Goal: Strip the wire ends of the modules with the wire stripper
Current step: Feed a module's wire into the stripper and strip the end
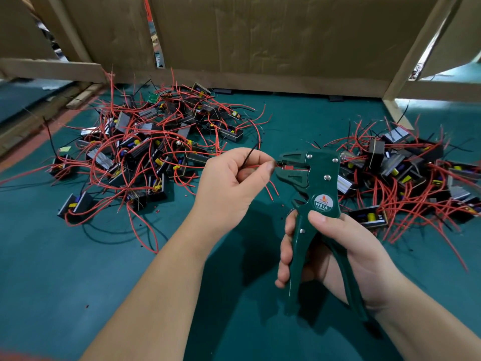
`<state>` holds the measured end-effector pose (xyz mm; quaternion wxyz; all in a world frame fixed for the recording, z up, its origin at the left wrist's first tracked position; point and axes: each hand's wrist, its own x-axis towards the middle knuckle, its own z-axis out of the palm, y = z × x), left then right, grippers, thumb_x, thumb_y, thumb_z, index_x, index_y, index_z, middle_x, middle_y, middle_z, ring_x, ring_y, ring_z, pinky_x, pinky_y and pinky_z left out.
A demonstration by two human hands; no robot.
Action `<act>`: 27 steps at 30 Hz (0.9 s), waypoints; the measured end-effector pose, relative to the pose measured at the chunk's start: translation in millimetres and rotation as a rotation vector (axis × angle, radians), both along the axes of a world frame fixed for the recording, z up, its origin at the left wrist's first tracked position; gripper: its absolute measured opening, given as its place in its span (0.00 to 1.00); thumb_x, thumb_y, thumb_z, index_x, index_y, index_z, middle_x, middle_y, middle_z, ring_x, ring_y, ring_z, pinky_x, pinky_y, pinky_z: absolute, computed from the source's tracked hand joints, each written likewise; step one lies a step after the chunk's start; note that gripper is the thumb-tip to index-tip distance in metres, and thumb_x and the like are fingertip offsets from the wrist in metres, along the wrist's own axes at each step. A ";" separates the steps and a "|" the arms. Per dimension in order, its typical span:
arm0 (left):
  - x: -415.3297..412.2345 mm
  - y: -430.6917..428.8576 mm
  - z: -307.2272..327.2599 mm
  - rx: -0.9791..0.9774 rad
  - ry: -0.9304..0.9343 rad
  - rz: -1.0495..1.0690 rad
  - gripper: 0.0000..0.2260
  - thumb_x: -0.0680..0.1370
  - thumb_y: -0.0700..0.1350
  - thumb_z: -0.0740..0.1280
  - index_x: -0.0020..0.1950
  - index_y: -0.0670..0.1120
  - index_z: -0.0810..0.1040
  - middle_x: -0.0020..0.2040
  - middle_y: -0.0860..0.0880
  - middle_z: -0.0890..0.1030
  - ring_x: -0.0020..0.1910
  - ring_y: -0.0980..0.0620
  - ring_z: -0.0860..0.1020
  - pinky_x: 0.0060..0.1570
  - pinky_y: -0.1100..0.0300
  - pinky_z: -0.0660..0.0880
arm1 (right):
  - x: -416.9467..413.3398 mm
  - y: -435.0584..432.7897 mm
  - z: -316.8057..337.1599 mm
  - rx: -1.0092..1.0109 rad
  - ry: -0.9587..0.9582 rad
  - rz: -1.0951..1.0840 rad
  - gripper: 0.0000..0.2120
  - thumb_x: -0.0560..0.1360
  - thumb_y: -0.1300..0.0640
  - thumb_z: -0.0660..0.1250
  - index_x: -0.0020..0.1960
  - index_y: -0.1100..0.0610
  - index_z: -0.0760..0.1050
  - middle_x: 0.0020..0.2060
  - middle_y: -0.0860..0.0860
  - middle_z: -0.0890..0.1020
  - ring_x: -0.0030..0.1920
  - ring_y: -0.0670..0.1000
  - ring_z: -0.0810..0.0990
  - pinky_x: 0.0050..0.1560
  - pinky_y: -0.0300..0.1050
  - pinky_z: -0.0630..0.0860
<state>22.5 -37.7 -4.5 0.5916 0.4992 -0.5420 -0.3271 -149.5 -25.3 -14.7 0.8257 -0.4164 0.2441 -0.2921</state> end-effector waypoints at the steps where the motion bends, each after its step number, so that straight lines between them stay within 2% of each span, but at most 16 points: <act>1: -0.2 0.3 0.5 -0.001 0.001 -0.002 0.09 0.77 0.35 0.67 0.41 0.48 0.77 0.22 0.59 0.72 0.21 0.63 0.67 0.25 0.73 0.64 | 0.1 0.0 -0.3 -0.004 0.006 -0.004 0.24 0.60 0.45 0.79 0.44 0.62 0.77 0.34 0.64 0.77 0.32 0.62 0.79 0.37 0.58 0.78; 10: -0.8 0.7 -0.7 0.004 0.013 -0.031 0.08 0.77 0.35 0.66 0.41 0.47 0.77 0.22 0.59 0.72 0.21 0.62 0.67 0.25 0.73 0.63 | 0.3 -0.2 -1.2 0.011 0.027 -0.020 0.23 0.62 0.42 0.77 0.42 0.61 0.77 0.32 0.63 0.76 0.30 0.61 0.78 0.36 0.57 0.77; 13: -1.1 1.6 0.3 -0.005 0.018 -0.043 0.06 0.78 0.39 0.66 0.44 0.49 0.75 0.28 0.59 0.71 0.25 0.62 0.64 0.26 0.71 0.63 | 2.6 3.1 -0.4 0.028 0.062 -0.062 0.24 0.63 0.38 0.74 0.40 0.60 0.76 0.30 0.62 0.75 0.27 0.60 0.77 0.33 0.55 0.77; 15: 0.4 0.1 0.8 0.023 0.129 -0.064 0.02 0.78 0.44 0.61 0.45 0.49 0.70 0.31 0.58 0.69 0.27 0.60 0.64 0.27 0.70 0.62 | 5.2 5.0 0.8 0.043 0.096 -0.129 0.24 0.64 0.37 0.71 0.37 0.59 0.75 0.27 0.61 0.73 0.23 0.58 0.74 0.30 0.52 0.76; 17: 2.2 -3.1 -0.9 0.063 0.209 -0.071 0.05 0.80 0.44 0.56 0.45 0.48 0.69 0.33 0.54 0.68 0.29 0.60 0.65 0.28 0.69 0.62 | 5.9 3.8 1.3 0.048 0.142 -0.210 0.22 0.66 0.38 0.68 0.33 0.58 0.72 0.24 0.59 0.70 0.20 0.56 0.70 0.26 0.49 0.73; 19: 2.0 -4.6 -4.8 0.091 0.149 -0.060 0.10 0.83 0.39 0.53 0.44 0.47 0.70 0.35 0.52 0.67 0.30 0.59 0.65 0.29 0.69 0.62 | 6.1 1.6 1.6 0.072 0.123 -0.213 0.22 0.69 0.38 0.65 0.33 0.58 0.73 0.25 0.58 0.70 0.21 0.56 0.70 0.27 0.48 0.74; 21: 0.9 -5.7 -7.4 0.099 0.120 -0.076 0.11 0.83 0.37 0.52 0.45 0.47 0.70 0.34 0.52 0.66 0.29 0.59 0.62 0.28 0.68 0.60 | 5.4 -0.4 1.9 0.132 0.004 -0.165 0.23 0.71 0.38 0.60 0.38 0.59 0.76 0.30 0.59 0.75 0.27 0.58 0.76 0.33 0.53 0.77; 23: 1.8 -7.1 -8.1 0.089 0.173 -0.072 0.11 0.83 0.37 0.52 0.46 0.47 0.70 0.33 0.53 0.67 0.29 0.59 0.61 0.29 0.69 0.60 | 4.9 -3.4 2.0 0.190 -0.094 -0.130 0.26 0.69 0.38 0.61 0.46 0.61 0.79 0.37 0.63 0.79 0.34 0.61 0.80 0.40 0.58 0.79; 25: 3.9 -9.2 -7.2 0.079 0.265 -0.076 0.11 0.83 0.37 0.52 0.45 0.47 0.69 0.33 0.55 0.69 0.29 0.59 0.61 0.30 0.68 0.61 | 5.1 -5.1 2.6 0.253 -0.135 -0.075 0.31 0.67 0.38 0.63 0.56 0.62 0.79 0.45 0.66 0.81 0.35 0.62 0.81 0.42 0.58 0.80; 27: 3.0 -9.9 -7.0 0.052 0.320 -0.110 0.09 0.82 0.39 0.53 0.44 0.47 0.69 0.31 0.58 0.72 0.30 0.59 0.63 0.33 0.67 0.62 | 5.4 -6.0 1.9 0.315 -0.157 -0.001 0.33 0.69 0.36 0.61 0.63 0.60 0.76 0.50 0.66 0.80 0.35 0.62 0.80 0.43 0.57 0.79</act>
